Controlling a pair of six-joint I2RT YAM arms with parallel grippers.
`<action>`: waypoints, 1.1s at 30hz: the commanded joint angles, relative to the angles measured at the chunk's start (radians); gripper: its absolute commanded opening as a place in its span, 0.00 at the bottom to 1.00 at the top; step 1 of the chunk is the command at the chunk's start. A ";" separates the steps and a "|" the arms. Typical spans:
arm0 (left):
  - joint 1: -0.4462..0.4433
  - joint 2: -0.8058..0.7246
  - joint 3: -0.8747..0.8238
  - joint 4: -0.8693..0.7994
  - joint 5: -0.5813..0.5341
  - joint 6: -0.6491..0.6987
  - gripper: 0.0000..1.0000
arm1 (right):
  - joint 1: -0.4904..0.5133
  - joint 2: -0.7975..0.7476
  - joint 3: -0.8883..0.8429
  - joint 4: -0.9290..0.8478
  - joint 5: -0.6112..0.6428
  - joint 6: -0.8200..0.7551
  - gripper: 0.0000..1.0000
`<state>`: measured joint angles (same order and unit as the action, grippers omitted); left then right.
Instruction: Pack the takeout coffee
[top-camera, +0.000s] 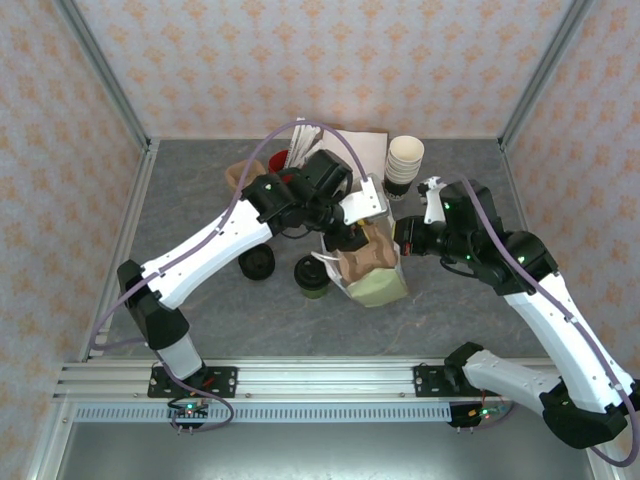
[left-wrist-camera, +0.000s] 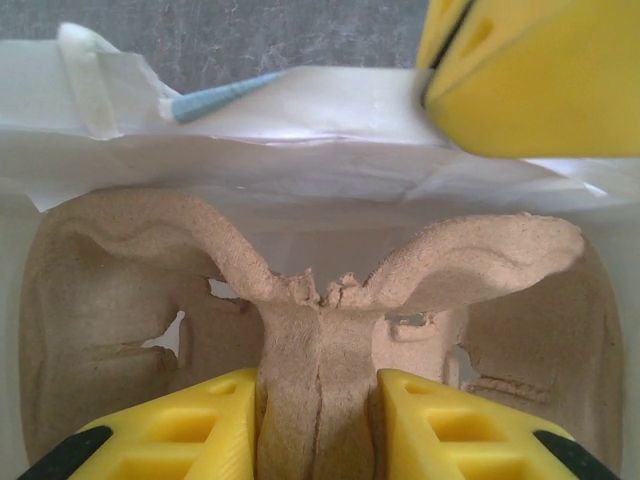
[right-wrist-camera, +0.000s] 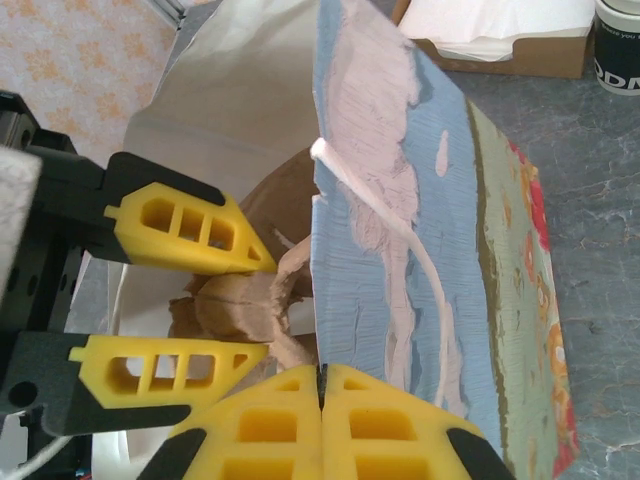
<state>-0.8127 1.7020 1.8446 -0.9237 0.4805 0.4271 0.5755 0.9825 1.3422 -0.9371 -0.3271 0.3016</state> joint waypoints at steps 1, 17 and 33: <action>-0.007 0.034 0.052 -0.031 -0.029 0.038 0.33 | -0.002 -0.005 -0.018 0.049 -0.031 0.020 0.00; -0.005 0.122 0.038 0.028 0.067 0.075 0.33 | -0.117 -0.072 -0.131 0.071 -0.105 0.033 0.00; -0.005 0.249 0.111 0.023 0.120 0.101 0.33 | -0.127 -0.080 -0.129 -0.059 0.047 -0.017 0.00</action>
<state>-0.8127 1.9282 1.9152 -0.9047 0.5728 0.5003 0.4568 0.9169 1.2125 -0.9447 -0.3447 0.3096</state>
